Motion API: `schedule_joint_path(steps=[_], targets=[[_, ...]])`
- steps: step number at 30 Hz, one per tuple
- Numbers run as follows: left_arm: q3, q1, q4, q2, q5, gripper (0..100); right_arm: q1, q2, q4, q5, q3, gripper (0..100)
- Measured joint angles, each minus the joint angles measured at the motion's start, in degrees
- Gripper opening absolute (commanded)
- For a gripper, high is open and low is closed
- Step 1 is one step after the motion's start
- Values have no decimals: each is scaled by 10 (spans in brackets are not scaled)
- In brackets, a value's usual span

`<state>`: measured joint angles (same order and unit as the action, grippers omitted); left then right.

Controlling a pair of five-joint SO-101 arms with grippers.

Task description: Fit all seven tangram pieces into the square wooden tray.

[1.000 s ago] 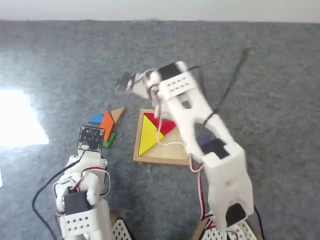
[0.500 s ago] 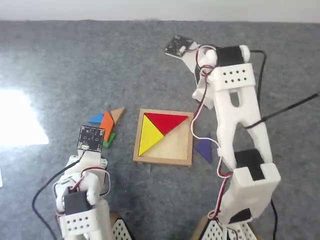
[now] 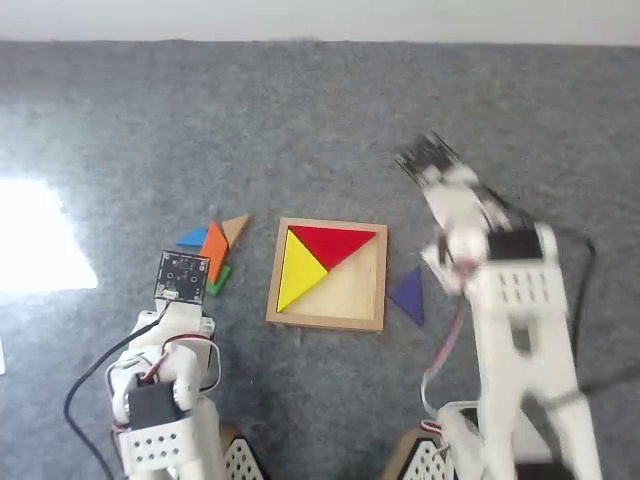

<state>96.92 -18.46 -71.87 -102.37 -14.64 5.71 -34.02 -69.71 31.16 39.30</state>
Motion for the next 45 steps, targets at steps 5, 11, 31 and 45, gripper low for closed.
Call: schedule_joint_path(steps=[5, 11, 31, 45], targets=[[0, 0, 0, 0, 0, 60, -51, -166, 68, -29, 236, 216], [0, 24, 0, 0, 0, 60, -100, -314, 69, -34, 369, 216], [-126, 49, 47, 27, -107, 62, -165, -292, 171, -33, 456, 216], [-724, 55, -110, 745, -71, 62, -165, -287, 172, -33, 456, 216]])
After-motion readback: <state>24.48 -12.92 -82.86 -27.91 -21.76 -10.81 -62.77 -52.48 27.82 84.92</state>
